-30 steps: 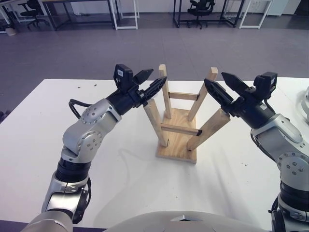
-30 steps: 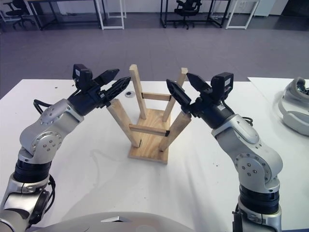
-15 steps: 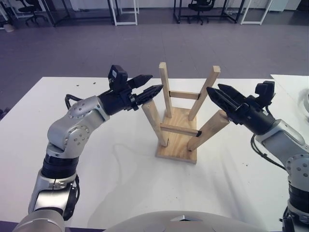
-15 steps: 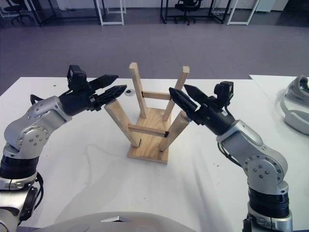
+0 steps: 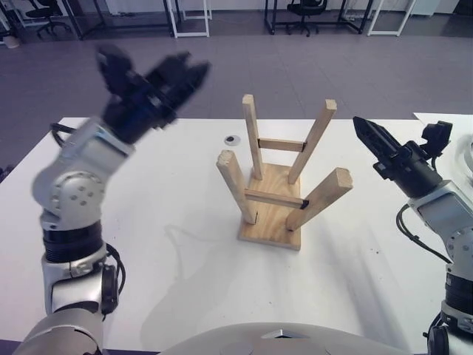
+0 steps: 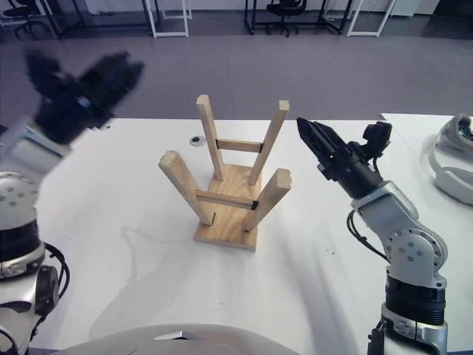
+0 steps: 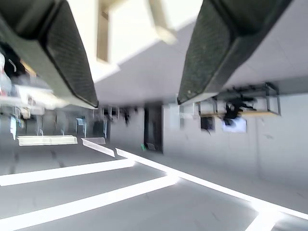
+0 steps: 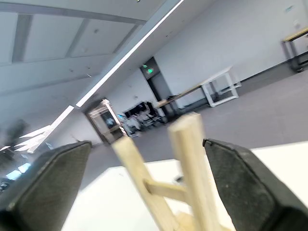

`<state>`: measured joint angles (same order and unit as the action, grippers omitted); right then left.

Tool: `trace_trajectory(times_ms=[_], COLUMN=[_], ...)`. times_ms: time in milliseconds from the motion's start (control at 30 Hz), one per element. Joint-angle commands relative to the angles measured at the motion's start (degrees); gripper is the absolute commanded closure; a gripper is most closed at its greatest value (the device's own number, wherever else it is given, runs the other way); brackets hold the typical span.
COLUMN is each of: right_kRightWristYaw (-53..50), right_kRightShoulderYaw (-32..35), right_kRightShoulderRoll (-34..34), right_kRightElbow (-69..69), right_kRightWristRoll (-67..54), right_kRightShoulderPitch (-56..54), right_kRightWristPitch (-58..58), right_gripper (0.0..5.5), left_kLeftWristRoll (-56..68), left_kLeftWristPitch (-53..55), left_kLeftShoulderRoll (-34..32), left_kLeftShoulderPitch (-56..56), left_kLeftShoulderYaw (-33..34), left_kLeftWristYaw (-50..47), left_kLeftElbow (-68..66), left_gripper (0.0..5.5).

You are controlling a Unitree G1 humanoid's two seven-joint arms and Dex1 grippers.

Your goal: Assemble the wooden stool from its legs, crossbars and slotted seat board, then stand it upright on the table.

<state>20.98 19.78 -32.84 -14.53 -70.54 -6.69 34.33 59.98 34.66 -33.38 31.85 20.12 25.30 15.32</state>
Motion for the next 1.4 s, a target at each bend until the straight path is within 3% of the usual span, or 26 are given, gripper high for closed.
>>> trace_trajectory(times_ms=[33,133,233,333,433,500,633,733,833,967,1033,1267,1400], right_kRightWristYaw=[11.48,20.98,26.12,29.36,34.53,36.41,30.85,25.33,26.62,32.35,30.5,11.66,8.82], right_kRightShoulderYaw=[-15.17,-26.21,-31.46,-28.53,-23.48,-19.05,-18.16,-23.06,-28.39,-30.03,-28.27,-19.3,-19.31], right_kRightShoulderRoll=[-0.72,-2.43,-6.19,-12.82,-19.33,-20.19,-15.23,-9.32,-4.04,-3.85,-3.35,-0.02,2.29], right_kRightElbow=[1.16,-3.06,-11.65,-14.52,-13.02,-8.81,11.14,28.03,36.24,30.6,24.91,11.63,-0.9], right_kRightWristRoll=[14.9,23.13,26.52,29.06,31.57,31.57,39.32,50.34,56.57,55.64,54.53,58.83,57.94], right_kRightShoulderPitch=[3.36,5.18,8.38,16.86,26.72,28.4,15.14,1.91,-4.26,-0.38,2.36,14.57,26.19], right_kRightWristPitch=[-1.16,-1.88,-0.57,-0.8,-3.05,-4.12,-8.33,-15.32,-20.93,-21.15,-20.01,-18.19,-14.92], right_gripper=[1.16,1.16,1.16,1.16,1.16,1.16,1.16,1.16,1.16,1.16,1.16,1.16,1.16], left_kLeftWristRoll=[-4.28,-11.17,-20.57,-31.54,-34.19,-35.67,-39.86,-43.88,-47.62,-50.97,-49.84,-49.24,-49.02], left_kLeftWristPitch=[1.31,0.24,-1.97,-6.38,-6.93,-6.75,-7.29,-9.0,-12.16,-17.89,-20.22,-18.25,-12.46], left_kLeftShoulderRoll=[-3.38,-6.32,-11.79,-17.99,-19.47,-19.81,-16.02,-12.7,-6.99,2.85,6.13,5.9,5.53], left_kLeftShoulderPitch=[-11.44,-23.98,-36.88,-46.11,-49.56,-50.14,-45.97,-41.16,-33.77,-21.46,-21.26,-39.63,-48.53], left_kLeftShoulderYaw=[1.63,-2.1,-7.14,-13.11,-15.11,-17.05,-23.9,-29.75,-33.7,-29.4,-26.26,-17.77,-19.89], left_kLeftWristYaw=[3.58,9.77,16.23,21.13,23.8,24.82,23.51,23.86,22.44,10.19,6.85,1.22,1.97], left_kLeftElbow=[-2.09,-1.3,-0.6,0.14,4.05,6.65,5.75,0.48,-8.52,-24.16,-26.05,-9.66,2.56], left_gripper=[2.45,2.45,2.45,2.45,2.45,2.45,2.45,2.45,2.45,2.45,2.45,2.45,2.45])
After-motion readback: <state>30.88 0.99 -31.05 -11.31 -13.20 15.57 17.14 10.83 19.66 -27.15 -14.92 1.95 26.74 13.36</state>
